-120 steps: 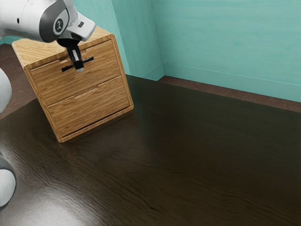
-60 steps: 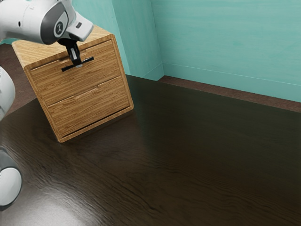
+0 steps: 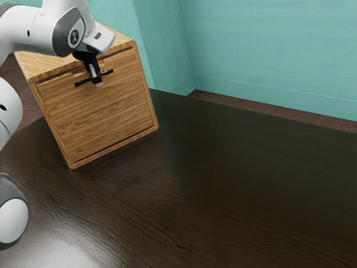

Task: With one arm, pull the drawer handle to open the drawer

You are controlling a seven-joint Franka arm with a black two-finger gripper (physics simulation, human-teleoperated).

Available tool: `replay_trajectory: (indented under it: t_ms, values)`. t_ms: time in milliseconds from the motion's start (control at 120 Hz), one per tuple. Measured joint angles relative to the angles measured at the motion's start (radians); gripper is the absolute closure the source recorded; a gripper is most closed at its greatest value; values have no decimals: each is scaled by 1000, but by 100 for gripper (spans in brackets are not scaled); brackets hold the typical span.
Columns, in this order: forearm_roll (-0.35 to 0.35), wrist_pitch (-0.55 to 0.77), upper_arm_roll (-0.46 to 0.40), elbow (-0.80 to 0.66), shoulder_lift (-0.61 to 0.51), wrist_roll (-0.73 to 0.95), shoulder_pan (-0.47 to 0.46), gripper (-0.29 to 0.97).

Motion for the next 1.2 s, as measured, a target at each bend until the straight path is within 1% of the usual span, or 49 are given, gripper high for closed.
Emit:
replay_trajectory:
  t_ms: [67,125,233,433,525,667,758,833,875,917,950,967,1000,1083,1200]
  values:
    - [-7,-25,0,-1,-2,-17,-1,64]
    - [-10,-45,0,-5,-13,-32,-4,64]
    - [-13,-76,1,-31,-53,-60,-17,68]
    - [-17,-123,0,-92,-109,-109,-56,67]
    - [-35,-148,1,-114,-138,-134,-74,67]
    - [-65,-184,-1,-144,-150,-172,-102,66]
    - [-76,-201,0,-156,-166,-196,-130,69]
    - [-79,-213,-2,-184,-193,-214,-151,67]
    - [-76,-217,-1,-204,-205,-224,-167,66]
    - [-64,-212,-2,-254,-229,-234,-185,69]
    - [-53,-203,-5,-298,-254,-242,-197,74]
    - [-48,-198,-7,-317,-266,-246,-202,81]
    - [-33,-191,-10,-343,-287,-253,-215,84]
    - [-4,-167,-11,-412,-343,-270,-244,77]
    - [21,-126,-12,-478,-388,-290,-261,76]
